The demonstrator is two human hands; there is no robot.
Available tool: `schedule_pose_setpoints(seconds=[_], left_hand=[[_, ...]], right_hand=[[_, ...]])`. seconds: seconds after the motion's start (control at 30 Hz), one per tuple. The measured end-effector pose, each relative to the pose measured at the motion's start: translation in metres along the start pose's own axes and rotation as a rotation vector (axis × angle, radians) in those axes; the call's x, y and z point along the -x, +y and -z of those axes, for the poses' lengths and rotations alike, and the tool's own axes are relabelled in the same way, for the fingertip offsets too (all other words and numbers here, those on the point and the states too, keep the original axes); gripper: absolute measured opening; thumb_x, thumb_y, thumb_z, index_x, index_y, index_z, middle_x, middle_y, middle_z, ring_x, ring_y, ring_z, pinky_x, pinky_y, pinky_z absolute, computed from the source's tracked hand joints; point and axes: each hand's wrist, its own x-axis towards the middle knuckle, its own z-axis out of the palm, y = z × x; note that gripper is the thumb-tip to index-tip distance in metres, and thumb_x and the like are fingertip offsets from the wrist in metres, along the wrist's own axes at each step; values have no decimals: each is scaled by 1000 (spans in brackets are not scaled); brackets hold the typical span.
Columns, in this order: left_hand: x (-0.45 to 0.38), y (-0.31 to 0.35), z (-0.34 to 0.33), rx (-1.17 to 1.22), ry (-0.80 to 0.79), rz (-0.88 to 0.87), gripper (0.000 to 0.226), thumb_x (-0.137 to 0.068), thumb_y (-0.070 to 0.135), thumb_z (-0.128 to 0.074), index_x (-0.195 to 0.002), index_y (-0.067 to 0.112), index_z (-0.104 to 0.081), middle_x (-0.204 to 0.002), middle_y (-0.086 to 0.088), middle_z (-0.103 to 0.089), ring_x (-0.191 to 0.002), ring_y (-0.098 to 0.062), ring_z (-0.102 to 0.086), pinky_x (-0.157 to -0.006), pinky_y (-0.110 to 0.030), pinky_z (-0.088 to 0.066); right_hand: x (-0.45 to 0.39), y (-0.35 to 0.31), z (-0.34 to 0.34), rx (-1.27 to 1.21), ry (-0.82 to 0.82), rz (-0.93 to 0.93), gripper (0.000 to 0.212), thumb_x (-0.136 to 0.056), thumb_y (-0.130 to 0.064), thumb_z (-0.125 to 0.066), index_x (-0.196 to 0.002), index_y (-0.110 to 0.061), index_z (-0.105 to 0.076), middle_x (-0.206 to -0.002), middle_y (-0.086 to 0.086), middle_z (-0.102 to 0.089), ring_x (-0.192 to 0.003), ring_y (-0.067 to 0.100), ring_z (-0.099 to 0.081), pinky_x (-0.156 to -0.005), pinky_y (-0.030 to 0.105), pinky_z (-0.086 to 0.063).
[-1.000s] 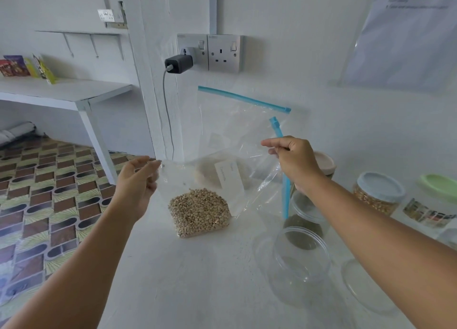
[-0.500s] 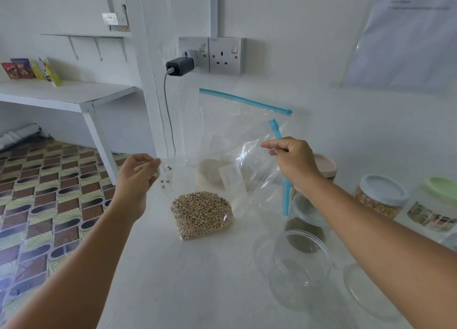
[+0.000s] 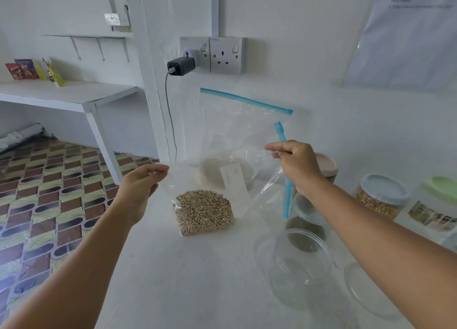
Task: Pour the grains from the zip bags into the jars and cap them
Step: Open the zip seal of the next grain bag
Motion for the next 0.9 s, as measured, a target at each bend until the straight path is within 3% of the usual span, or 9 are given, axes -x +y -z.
schedule_pose_setpoints(seconds=[0.13,0.2,0.3,0.4,0.53,0.6,0.7,0.8,0.9], left_hand=[[-2,3,-4,9,107,-72,35,-95,-6,-66,-77,19,-81,-104,-7,-76,-103,-22,-65,-99,-32,-50],[2,2,-7,26,76,-71,38,-98,-6,-60,-82,20,-82,-112,-6,-77,-117,-26,-65,-108,-37,-48],[15,-11,-5,-53,-101,4,33,-102,1,-54,-107,21,-81,-124,10,-74,-136,-17,-52,-123,-45,-24],[30,-32,-3,-104,-236,103,35,-102,4,-55,-121,24,-78,-124,22,-70,-133,-7,-47,-124,-46,-10],[28,-48,-12,-74,-279,185,28,-95,8,-67,-114,22,-81,-127,9,-73,-130,-9,-55,-117,-36,-30],[19,-52,-17,-99,-188,148,27,-97,1,-65,-109,19,-82,-120,6,-76,-127,-16,-60,-109,-33,-41],[14,-62,-17,-100,-52,105,28,-100,-1,-62,-107,19,-80,-115,3,-78,-120,-17,-64,-109,-34,-44],[16,-69,-13,-33,6,100,27,-101,-1,-60,-109,16,-79,-117,0,-77,-119,-15,-65,-110,-34,-45],[14,-68,-6,30,-20,136,28,-101,4,-61,-112,20,-80,-119,3,-75,-119,-14,-62,-109,-37,-42]], right_hand=[[0,-2,1,0,15,18,40,-106,-4,-48,-109,-27,-80,-108,-16,-71,-100,2,-66,-75,6,-46],[1,-1,0,-10,3,33,43,-106,-2,-47,-106,-29,-80,-110,-16,-71,-100,2,-67,-78,6,-47],[4,4,0,-1,-50,60,48,-105,0,-46,-100,-34,-79,-114,-18,-70,-101,2,-66,-82,10,-48],[5,10,2,-13,-67,73,51,-105,1,-45,-97,-35,-80,-117,-15,-69,-104,5,-66,-93,17,-53],[4,7,1,-14,-118,112,50,-105,1,-48,-95,-37,-80,-117,-9,-67,-109,8,-64,-105,24,-50],[8,2,2,-6,-182,134,43,-106,-5,-53,-98,-38,-79,-119,-9,-64,-115,-1,-59,-105,14,-43],[10,6,7,49,-333,138,30,-103,-13,-62,-113,-38,-76,-117,-26,-59,-110,-26,-50,-98,-1,-33],[6,24,12,146,-481,48,40,-100,-17,-67,-125,-48,-71,-137,-25,-61,-132,-7,-49,-121,26,-33],[6,28,8,232,-525,-9,44,-103,-14,-62,-128,-49,-69,-133,-16,-68,-132,3,-55,-122,35,-36]])
